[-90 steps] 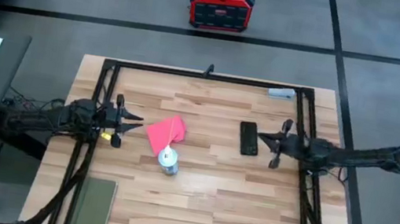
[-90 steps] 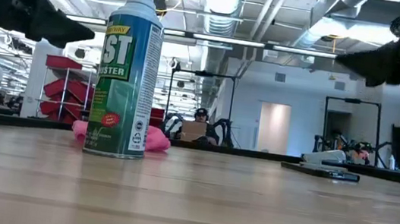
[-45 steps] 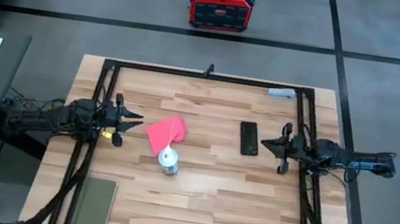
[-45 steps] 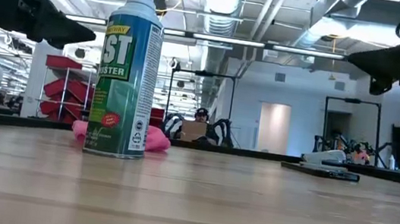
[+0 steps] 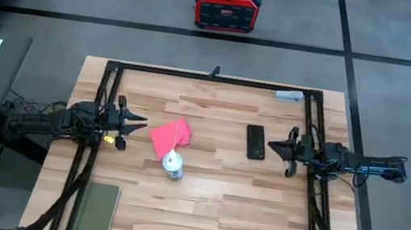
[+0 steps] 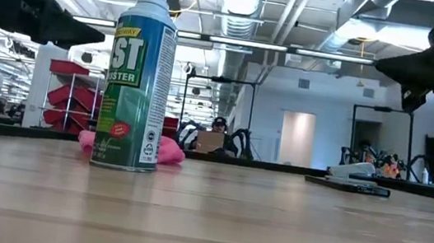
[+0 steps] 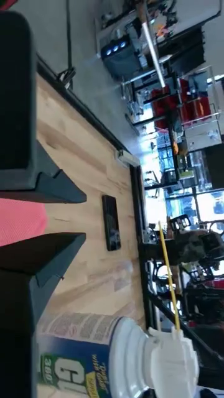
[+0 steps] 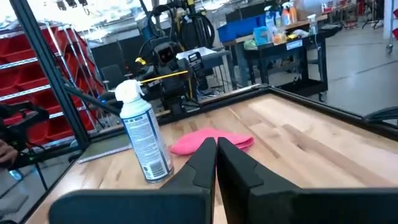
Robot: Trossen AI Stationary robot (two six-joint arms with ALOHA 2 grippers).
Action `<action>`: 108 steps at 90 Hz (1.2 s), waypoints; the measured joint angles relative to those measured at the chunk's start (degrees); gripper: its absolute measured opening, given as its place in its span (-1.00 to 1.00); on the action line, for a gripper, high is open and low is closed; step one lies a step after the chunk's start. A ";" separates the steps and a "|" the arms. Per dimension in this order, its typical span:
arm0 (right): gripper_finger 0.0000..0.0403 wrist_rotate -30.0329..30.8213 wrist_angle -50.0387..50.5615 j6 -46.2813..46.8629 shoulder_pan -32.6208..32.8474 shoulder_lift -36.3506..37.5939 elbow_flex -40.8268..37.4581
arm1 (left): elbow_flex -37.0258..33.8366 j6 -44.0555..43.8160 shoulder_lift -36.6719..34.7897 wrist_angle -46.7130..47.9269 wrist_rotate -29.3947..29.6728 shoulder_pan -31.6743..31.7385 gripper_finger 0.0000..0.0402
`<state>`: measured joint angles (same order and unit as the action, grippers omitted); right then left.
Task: Apply microfiber cloth
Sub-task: Return to Home Position
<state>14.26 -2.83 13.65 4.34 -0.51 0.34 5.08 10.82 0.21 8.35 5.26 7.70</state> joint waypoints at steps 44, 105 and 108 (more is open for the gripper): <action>-1.00 0.04 0.20 -0.03 0.00 0.00 -0.04 | 0.33 -4.62 0.02 4.44 -0.09 0.00 -0.70; -1.00 0.02 0.24 -0.11 0.02 -0.07 -0.04 | 0.15 -4.62 6.74 3.90 -0.04 -0.20 -0.70; -1.00 -0.01 0.24 -0.11 0.02 -0.07 -0.04 | 0.15 -4.62 6.91 3.90 -0.02 -0.20 -0.70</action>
<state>14.25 -2.59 13.54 4.36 -0.58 0.30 5.23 6.20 7.12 12.25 5.23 7.51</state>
